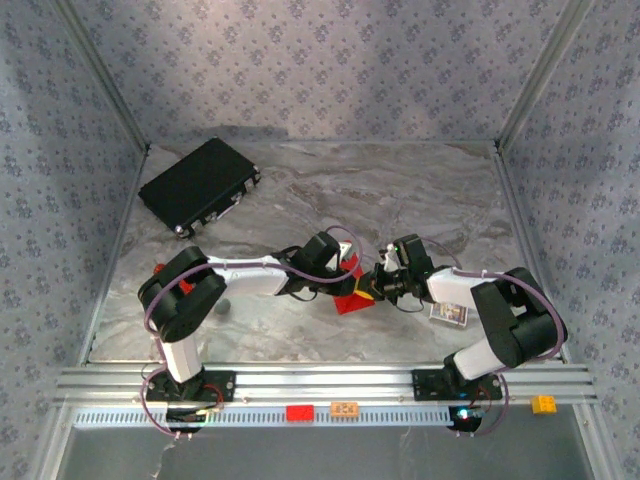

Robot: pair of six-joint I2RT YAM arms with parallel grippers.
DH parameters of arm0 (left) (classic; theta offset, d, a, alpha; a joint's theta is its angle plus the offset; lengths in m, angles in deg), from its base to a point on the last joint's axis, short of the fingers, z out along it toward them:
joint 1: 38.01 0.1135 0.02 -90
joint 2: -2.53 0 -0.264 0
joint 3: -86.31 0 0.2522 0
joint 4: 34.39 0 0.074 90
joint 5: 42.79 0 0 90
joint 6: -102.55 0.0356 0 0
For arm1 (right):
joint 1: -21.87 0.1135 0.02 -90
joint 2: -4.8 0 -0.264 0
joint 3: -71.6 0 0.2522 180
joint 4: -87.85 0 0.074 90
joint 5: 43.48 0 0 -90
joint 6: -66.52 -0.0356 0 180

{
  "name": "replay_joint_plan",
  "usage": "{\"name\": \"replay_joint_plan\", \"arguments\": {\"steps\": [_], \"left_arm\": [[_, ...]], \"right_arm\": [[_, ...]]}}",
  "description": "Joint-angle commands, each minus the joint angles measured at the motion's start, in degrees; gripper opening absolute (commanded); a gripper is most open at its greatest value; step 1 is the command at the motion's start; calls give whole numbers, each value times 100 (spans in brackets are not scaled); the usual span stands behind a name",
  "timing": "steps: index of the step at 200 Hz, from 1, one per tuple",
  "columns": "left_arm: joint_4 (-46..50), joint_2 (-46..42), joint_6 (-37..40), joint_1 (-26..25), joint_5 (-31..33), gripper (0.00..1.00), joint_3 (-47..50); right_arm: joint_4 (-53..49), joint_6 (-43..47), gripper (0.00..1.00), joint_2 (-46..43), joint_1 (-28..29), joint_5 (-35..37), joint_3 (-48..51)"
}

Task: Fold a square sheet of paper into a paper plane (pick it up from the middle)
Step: Fold the triangle a second time at the center of the table.

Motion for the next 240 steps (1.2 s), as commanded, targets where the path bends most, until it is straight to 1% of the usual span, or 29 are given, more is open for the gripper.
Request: {"name": "replay_joint_plan", "arguments": {"steps": [1, 20, 35, 67, 118, 137, 202, 240], "left_arm": [[-140, -66, -11, 40, -5, 14, 18], [-154, -83, -10, 41, 23, 12, 44], [-157, -91, -18, 41, 32, 17, 41], [-250, -146, -31, 50, 65, 20, 81], [-359, -145, -56, 50, 76, 20, 133], [-333, -140, -45, 50, 69, 18, 122], [-323, -224, -15, 59, 129, 20, 152], [-315, -259, -15, 58, 134, 19, 169]], "right_arm": [[23, -45, 6, 44, -29, -98, -59], [23, -46, 6, 52, -24, -97, -56], [23, -41, 6, 37, -28, -96, -54], [25, -54, 6, 26, -29, -101, -38], [23, -46, 6, 36, -28, -84, -38], [14, -44, 6, 36, -28, -88, -47], [7, -40, 6, 39, -29, -76, -39], [8, -36, 6, 44, -32, -68, -46]]}}
